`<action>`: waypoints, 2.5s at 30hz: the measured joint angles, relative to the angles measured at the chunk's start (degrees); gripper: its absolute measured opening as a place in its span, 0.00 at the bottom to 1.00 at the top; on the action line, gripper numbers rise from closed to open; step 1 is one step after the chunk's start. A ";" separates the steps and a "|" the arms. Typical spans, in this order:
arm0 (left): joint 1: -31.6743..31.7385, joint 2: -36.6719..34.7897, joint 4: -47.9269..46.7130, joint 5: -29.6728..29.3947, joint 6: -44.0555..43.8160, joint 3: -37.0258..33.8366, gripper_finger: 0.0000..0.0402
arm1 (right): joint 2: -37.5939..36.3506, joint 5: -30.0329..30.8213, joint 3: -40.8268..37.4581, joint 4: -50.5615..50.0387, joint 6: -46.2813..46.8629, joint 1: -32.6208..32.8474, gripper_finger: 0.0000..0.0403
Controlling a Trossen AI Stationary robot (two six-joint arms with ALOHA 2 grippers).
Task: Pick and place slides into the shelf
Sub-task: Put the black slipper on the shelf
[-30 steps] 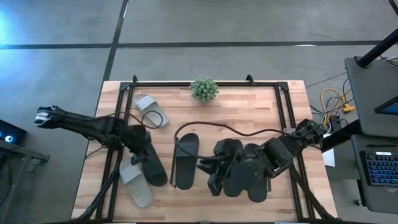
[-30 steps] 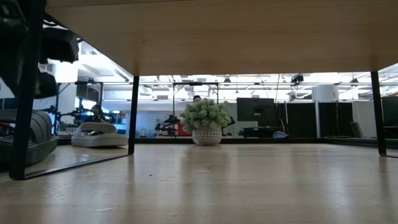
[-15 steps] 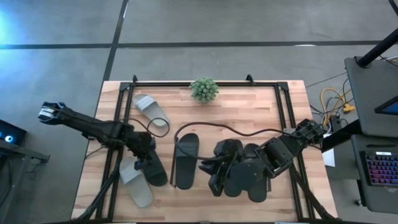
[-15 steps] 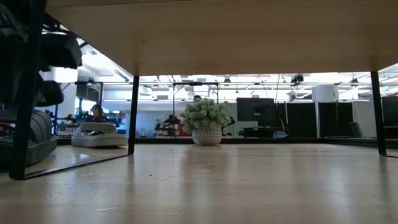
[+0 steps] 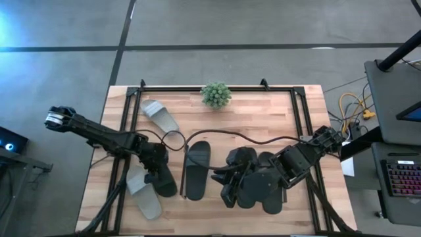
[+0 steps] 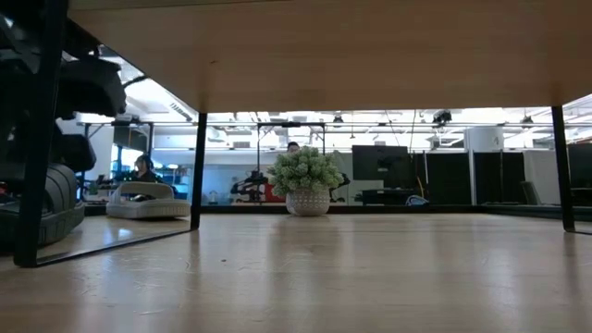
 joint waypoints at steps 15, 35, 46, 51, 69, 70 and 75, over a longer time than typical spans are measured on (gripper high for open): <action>-1.49 -0.92 1.39 2.19 0.61 -0.26 0.02 | 0.02 0.00 0.00 -1.27 0.03 0.00 0.20; -2.97 -24.91 -3.67 11.48 -17.70 5.26 0.00 | 0.02 0.00 -0.01 -1.72 0.55 -0.02 0.19; -5.62 -18.97 30.61 5.58 -31.80 7.96 0.00 | 0.00 0.65 0.01 -4.45 2.92 -0.04 0.18; -5.62 -10.56 42.84 -2.34 -36.10 9.34 0.00 | -1.20 7.06 0.04 -4.52 7.36 -0.02 0.16; -5.79 18.05 50.42 -17.98 -35.63 31.23 0.00 | -3.01 12.15 0.15 -5.25 15.07 6.12 0.13; -5.80 19.39 50.46 -18.82 -35.55 32.00 0.00 | -3.35 13.27 0.15 -6.10 16.07 6.95 0.13; -5.62 25.31 50.40 -23.10 -35.98 35.01 0.00 | -4.25 19.84 0.15 -11.32 23.38 11.44 0.13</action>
